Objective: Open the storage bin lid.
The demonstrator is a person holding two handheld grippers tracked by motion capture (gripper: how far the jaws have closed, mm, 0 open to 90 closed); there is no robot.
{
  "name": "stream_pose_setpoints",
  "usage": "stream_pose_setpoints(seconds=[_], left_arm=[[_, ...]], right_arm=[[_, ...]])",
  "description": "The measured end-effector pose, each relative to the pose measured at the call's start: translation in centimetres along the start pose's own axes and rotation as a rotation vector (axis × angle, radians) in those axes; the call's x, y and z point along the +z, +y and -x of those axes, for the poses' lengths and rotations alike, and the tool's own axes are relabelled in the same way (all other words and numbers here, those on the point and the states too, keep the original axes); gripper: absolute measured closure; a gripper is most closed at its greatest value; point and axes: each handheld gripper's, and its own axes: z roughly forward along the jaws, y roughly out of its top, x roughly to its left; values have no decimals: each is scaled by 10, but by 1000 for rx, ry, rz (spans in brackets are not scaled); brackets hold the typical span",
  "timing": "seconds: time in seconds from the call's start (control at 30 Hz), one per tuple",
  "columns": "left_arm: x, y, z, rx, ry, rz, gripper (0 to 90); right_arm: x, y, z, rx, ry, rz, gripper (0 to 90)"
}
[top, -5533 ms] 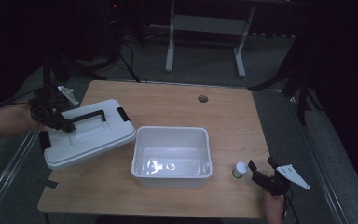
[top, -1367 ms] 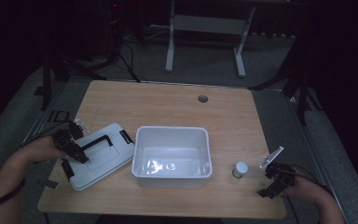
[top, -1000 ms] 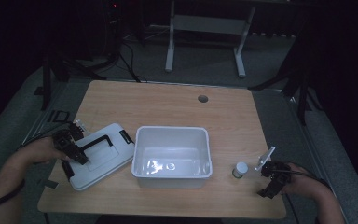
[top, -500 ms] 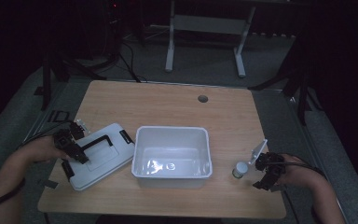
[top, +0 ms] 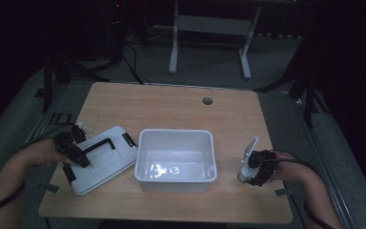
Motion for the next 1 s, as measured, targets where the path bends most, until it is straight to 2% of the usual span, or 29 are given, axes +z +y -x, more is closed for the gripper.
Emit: stream_pose_setpoints(seconds=[0.27, 0.5, 0.67, 0.77, 0.87, 1.0], left_arm=[[3, 2, 0, 6, 0, -9, 392], [0, 0, -2, 4, 6, 6, 392], [-2, -1, -1, 3, 7, 4, 392], [-2, -1, -1, 7, 6, 2, 393], [-2, -1, -1, 6, 6, 2, 393], [-2, 0, 0, 9, 6, -3, 393]], right_arm=[[7, 14, 2, -41, -7, -9, 375], [10, 20, 2, -56, -32, -35, 482], [10, 24, 0, -71, -39, -59, 499], [7, 26, -1, -84, -31, -58, 500], [0, 28, -3, -89, -26, -33, 500], [-11, 30, -5, -92, -38, -32, 500]])
